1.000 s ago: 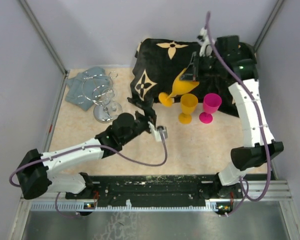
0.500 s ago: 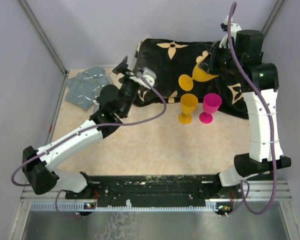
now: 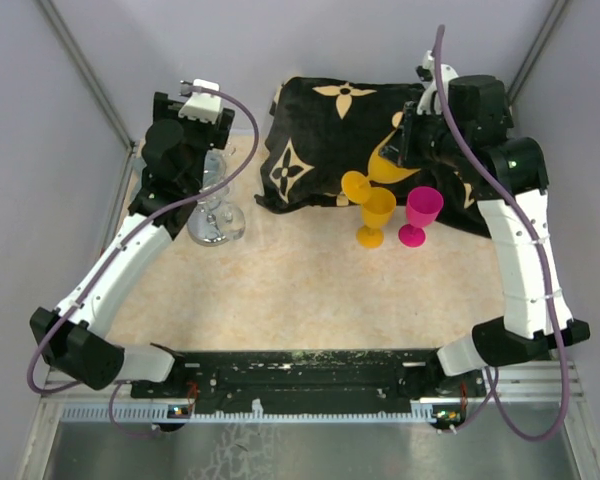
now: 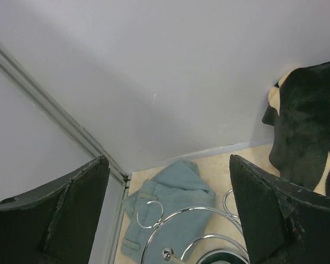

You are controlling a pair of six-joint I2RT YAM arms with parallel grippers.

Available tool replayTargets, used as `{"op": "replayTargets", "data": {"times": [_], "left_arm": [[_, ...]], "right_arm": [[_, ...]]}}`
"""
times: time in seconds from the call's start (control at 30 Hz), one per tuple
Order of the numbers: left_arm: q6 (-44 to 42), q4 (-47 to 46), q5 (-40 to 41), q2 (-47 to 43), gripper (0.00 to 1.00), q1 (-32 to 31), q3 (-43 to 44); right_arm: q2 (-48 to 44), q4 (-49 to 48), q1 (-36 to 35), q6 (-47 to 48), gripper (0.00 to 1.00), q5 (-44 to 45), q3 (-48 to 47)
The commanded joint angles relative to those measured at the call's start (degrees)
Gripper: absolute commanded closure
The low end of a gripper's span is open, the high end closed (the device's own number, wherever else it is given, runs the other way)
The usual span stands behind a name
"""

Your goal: Take the wine glass off the wine glass rack

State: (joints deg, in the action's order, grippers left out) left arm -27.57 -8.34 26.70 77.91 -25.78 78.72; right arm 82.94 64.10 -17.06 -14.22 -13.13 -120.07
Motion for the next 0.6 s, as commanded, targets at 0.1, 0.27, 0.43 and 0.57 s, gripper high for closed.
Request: {"op": "replayTargets", "data": {"times": [0.1,0.27,0.43,0.57], "left_arm": [[3.7,1.4,-0.6,-3.2,0.05,2.5,0.9],[4.7,2.1,-0.7,-3.2,0.06,3.2,0.7],[5.2,2.7,-1.0,-3.2,0.06,3.3,0.2],[6.0,3.0,-1.2,-3.0,0.06,3.3,0.1]], "right_arm": [[-0.6,-0.6,-8.1,-0.9,1.00,11.5,3.7],[1.2,2.0,-16.0,-0.9,1.00,20.8,6.8],[2.3,1.7,-19.9,-1.4,1.00,24.5,7.9],[3.3,2.2,-22.2,-1.9,1.00,26.5,11.7]]}}
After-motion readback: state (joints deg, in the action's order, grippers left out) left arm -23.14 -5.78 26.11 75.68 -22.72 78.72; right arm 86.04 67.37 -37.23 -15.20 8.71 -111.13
